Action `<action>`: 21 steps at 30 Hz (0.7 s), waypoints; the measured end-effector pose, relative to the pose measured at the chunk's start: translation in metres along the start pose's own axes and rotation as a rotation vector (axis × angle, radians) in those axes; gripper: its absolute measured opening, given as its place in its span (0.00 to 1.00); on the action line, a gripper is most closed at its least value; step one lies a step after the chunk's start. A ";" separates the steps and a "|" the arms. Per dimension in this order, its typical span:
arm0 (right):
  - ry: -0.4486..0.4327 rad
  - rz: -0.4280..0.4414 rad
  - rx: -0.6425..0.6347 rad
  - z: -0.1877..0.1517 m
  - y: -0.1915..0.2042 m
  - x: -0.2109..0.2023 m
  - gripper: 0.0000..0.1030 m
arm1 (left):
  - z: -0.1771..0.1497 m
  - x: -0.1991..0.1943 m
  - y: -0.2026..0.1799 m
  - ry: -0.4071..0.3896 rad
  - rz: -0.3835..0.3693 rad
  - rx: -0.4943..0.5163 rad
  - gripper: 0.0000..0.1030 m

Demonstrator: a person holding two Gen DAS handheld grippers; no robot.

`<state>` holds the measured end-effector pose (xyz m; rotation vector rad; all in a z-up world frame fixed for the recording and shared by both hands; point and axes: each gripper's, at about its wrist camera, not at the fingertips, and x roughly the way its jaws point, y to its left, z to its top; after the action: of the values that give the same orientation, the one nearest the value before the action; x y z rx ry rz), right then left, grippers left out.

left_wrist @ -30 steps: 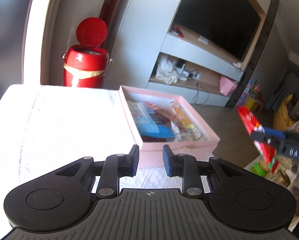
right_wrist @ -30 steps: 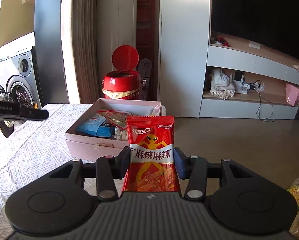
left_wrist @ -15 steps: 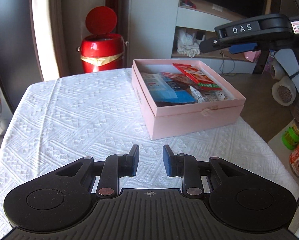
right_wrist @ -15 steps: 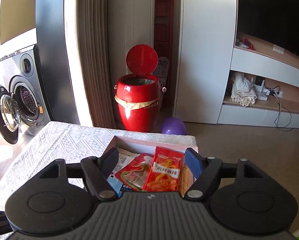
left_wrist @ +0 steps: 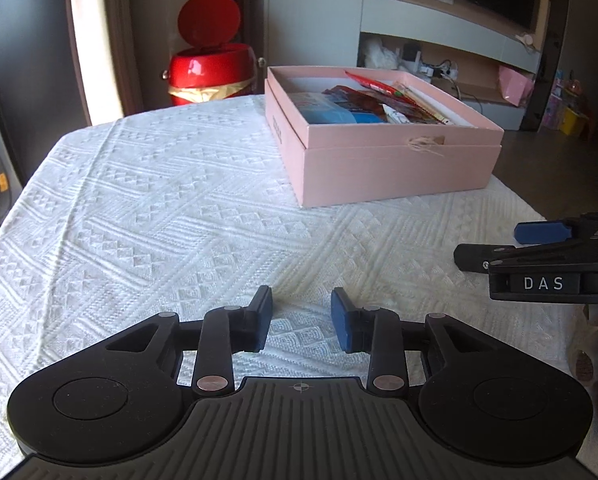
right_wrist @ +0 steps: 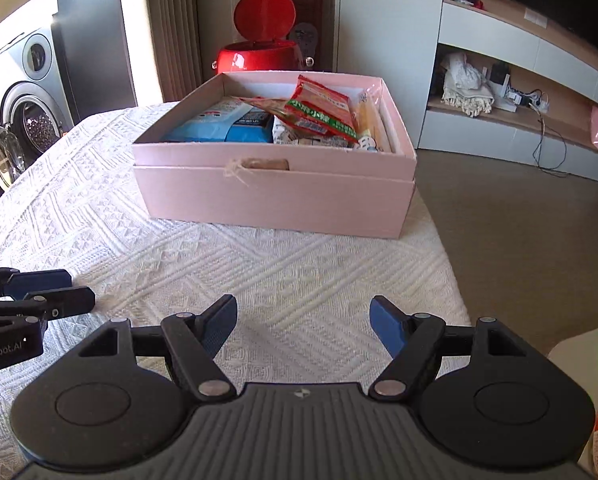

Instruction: Organize snacks

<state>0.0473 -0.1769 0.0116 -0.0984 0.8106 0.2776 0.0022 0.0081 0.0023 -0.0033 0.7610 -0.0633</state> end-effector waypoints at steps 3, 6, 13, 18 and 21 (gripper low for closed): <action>-0.052 -0.033 0.010 -0.011 -0.001 -0.002 0.81 | -0.001 0.002 -0.005 -0.022 -0.014 -0.025 0.57; -0.066 -0.052 0.040 -0.017 -0.006 -0.002 0.87 | -0.004 0.005 -0.017 -0.062 0.017 -0.023 0.66; -0.110 -0.060 0.048 -0.026 -0.009 0.000 0.95 | -0.006 0.011 -0.027 -0.101 0.088 -0.022 0.70; -0.114 -0.060 0.052 -0.028 -0.012 -0.002 0.96 | -0.006 0.012 -0.026 -0.102 0.088 -0.020 0.70; -0.112 -0.049 0.044 -0.029 -0.013 -0.005 0.96 | -0.005 0.014 -0.026 -0.102 0.087 -0.021 0.70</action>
<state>0.0277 -0.1960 -0.0050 -0.0607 0.7012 0.2167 0.0074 -0.0188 -0.0101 0.0064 0.6594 0.0281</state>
